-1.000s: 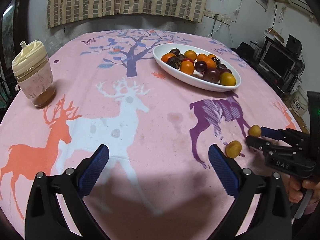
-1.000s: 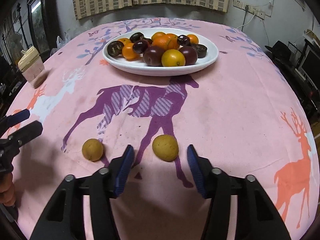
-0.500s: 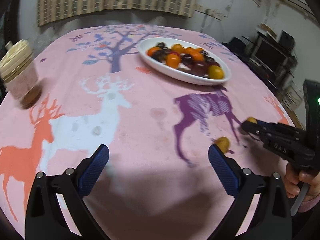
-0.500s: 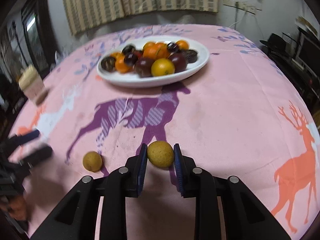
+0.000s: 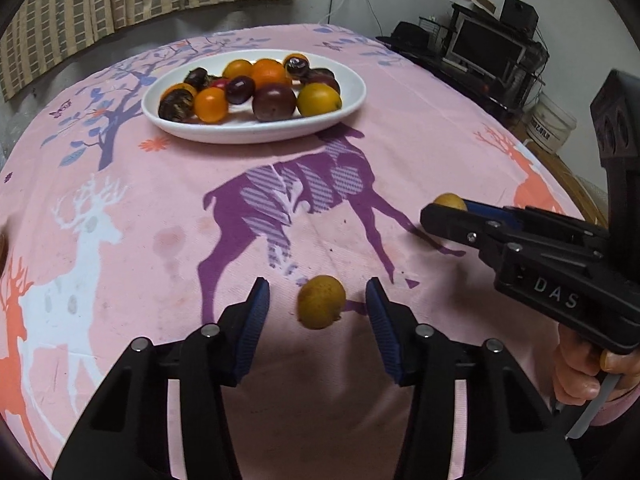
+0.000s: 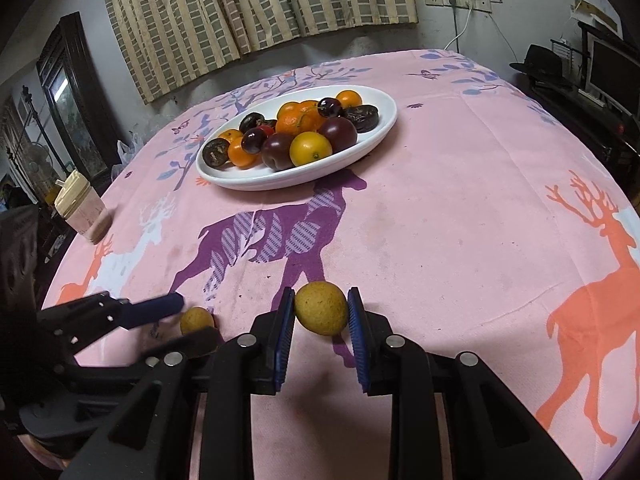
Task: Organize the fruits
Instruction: 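Grasp a small yellow fruit with the right tool while the left tool grasps another, then carry both yellow fruits over the white plate and open both tools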
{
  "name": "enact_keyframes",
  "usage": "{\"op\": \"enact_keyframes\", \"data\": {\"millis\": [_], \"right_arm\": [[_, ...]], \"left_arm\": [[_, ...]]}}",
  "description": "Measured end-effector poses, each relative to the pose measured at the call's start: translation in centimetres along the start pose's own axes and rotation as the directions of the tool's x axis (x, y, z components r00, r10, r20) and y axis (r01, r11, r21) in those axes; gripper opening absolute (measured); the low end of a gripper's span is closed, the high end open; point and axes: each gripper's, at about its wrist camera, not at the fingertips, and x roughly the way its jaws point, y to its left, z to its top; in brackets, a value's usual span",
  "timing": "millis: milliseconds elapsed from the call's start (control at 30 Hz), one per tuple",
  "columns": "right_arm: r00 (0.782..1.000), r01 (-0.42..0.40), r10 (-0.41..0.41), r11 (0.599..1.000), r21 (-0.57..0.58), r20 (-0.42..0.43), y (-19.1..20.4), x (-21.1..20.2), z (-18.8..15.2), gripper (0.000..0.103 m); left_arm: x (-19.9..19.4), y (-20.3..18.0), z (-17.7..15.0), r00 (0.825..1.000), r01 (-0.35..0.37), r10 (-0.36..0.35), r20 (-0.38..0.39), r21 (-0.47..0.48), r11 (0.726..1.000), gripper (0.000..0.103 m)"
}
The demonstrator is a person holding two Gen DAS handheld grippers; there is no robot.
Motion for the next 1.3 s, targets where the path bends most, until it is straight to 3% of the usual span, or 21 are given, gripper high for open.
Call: {"op": "enact_keyframes", "data": {"millis": [100,267,400,600,800,1033,1300], "right_arm": [[1.000,-0.005,0.005,1.000,0.003,0.005,-0.1,-0.1,0.0,0.027],[1.000,-0.003,0.003,1.000,0.003,0.009,0.0,-0.2,-0.1,0.027],[1.000,0.004,-0.004,1.000,-0.005,0.007,0.1,-0.2,0.0,0.025],[0.998,0.056,-0.057,0.998,-0.037,-0.038,0.0,0.3,-0.2,0.027],[0.993,0.051,-0.060,0.995,-0.089,-0.101,0.7,1.5,-0.4,0.031],[0.992,0.073,-0.084,0.990,-0.118,-0.096,1.2,1.6,-0.3,0.025],[0.999,0.036,-0.037,0.993,-0.116,-0.009,1.6,-0.3,1.0,0.025]], "left_arm": [[0.4,-0.2,-0.2,1.000,-0.012,0.012,-0.012,0.009,1.000,0.047],[0.4,0.0,-0.2,0.999,-0.040,0.040,-0.010,0.001,0.999,0.032],[0.3,0.2,-0.2,1.000,-0.013,0.013,-0.009,-0.006,1.000,0.025],[0.1,0.5,-0.5,1.000,0.010,-0.010,-0.005,-0.017,1.000,0.025],[0.1,0.8,-0.6,1.000,0.026,-0.026,-0.004,-0.028,0.999,0.025],[-0.1,1.0,-0.7,0.999,0.043,-0.043,0.000,-0.044,0.998,0.025],[-1.3,1.7,0.0,0.999,0.030,-0.029,0.024,-0.053,0.998,0.025]]}}
